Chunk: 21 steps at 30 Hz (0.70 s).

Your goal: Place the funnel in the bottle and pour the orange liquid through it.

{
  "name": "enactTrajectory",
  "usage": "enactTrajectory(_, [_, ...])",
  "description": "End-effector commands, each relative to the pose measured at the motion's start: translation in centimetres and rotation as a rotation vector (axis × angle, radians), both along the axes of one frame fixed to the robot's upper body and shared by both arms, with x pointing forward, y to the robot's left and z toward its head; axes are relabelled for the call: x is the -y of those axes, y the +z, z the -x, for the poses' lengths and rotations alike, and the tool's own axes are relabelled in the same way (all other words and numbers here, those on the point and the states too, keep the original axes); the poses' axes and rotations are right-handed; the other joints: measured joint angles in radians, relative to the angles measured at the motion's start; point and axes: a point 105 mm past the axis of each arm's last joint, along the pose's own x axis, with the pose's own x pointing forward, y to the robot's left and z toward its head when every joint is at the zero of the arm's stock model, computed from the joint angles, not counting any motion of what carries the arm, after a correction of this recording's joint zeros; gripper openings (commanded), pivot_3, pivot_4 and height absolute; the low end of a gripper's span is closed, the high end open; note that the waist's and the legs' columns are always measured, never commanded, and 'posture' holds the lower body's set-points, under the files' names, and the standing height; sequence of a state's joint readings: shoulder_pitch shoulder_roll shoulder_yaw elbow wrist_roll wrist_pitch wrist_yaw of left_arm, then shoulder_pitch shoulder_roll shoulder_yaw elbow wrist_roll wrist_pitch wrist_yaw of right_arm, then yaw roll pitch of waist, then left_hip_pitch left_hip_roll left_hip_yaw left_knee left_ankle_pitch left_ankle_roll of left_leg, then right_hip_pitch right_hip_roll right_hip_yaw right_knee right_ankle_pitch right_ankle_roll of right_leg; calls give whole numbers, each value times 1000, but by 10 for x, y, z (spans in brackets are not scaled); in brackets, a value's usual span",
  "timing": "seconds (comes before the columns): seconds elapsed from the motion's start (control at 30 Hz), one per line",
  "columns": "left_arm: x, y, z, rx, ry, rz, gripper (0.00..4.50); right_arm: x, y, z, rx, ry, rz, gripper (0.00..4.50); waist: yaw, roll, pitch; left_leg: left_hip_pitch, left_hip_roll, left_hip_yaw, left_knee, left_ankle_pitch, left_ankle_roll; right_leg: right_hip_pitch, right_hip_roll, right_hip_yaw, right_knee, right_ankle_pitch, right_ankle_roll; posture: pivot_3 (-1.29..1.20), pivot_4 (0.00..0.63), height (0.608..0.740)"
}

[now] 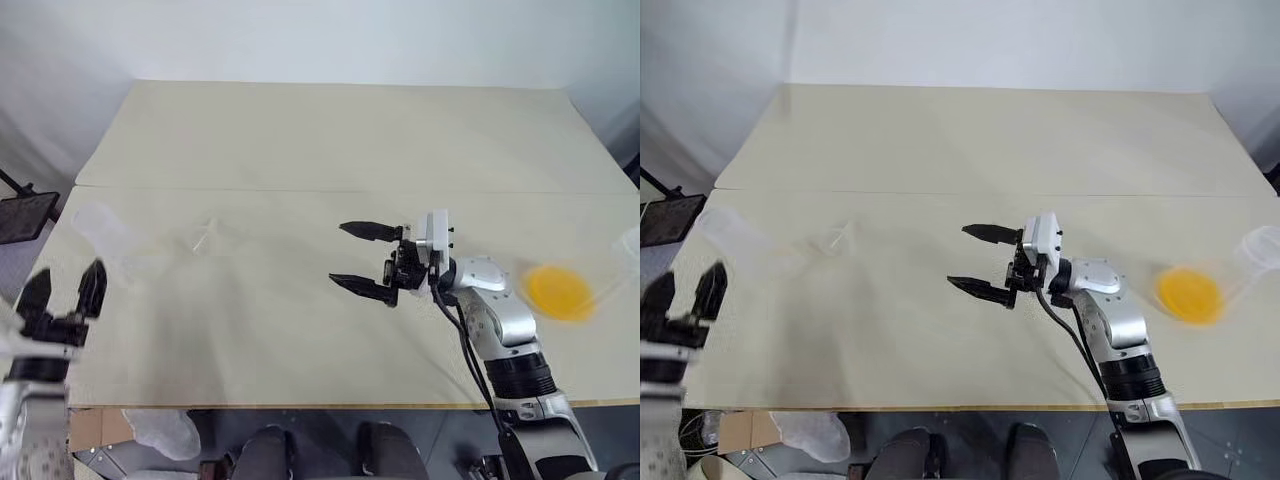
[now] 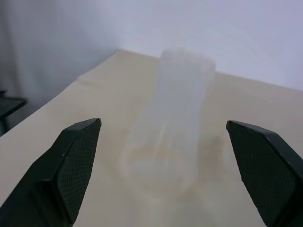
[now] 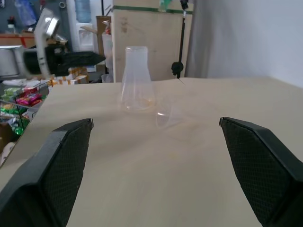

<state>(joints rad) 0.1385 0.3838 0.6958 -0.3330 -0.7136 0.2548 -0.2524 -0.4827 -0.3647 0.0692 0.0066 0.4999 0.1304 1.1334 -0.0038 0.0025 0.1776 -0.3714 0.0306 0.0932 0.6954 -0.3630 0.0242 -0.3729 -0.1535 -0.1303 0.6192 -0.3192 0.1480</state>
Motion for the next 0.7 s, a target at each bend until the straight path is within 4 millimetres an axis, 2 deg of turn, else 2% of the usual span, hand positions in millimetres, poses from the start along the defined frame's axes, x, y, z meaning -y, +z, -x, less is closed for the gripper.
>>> enactTrajectory(0.03, [-4,13,-28,-58,-6,-42,4500,-6,9,9,12,30,-40,4478,-2,0,0,0,0,0,0,0,0,-1,1,0,0,0,0,0,150,740])
enactTrajectory(0.1, [-6,18,-42,-81,-4,-66,4500,-8,8,11,13,34,-37,4478,-4,0,0,0,0,1,0,0,-1,-2,2,0,1,0,0,0,150,740])
enactTrajectory(0.27, [-8,26,-60,-100,-6,-70,4500,-10,9,13,15,27,-49,4478,-16,0,0,0,0,2,-2,-1,-2,-3,3,0,1,0,0,0,150,740])
enactTrajectory(0.43, [-2,22,-66,-160,-49,-150,4500,-10,9,13,18,12,-58,4478,-23,0,0,0,0,2,-2,0,-3,-3,3,0,1,0,0,0,150,740])
enactTrajectory(0.53, [-1,23,-65,-149,-53,-135,3943,-10,11,12,23,0,-68,4500,-23,0,0,0,0,2,-2,0,-3,-3,3,1,1,0,0,0,150,740])
enactTrajectory(0.7, [3,18,-61,-184,-68,-195,2433,-7,10,11,19,-16,-81,4500,-22,0,0,0,0,2,-2,0,-3,-3,3,1,1,0,0,0,150,740])
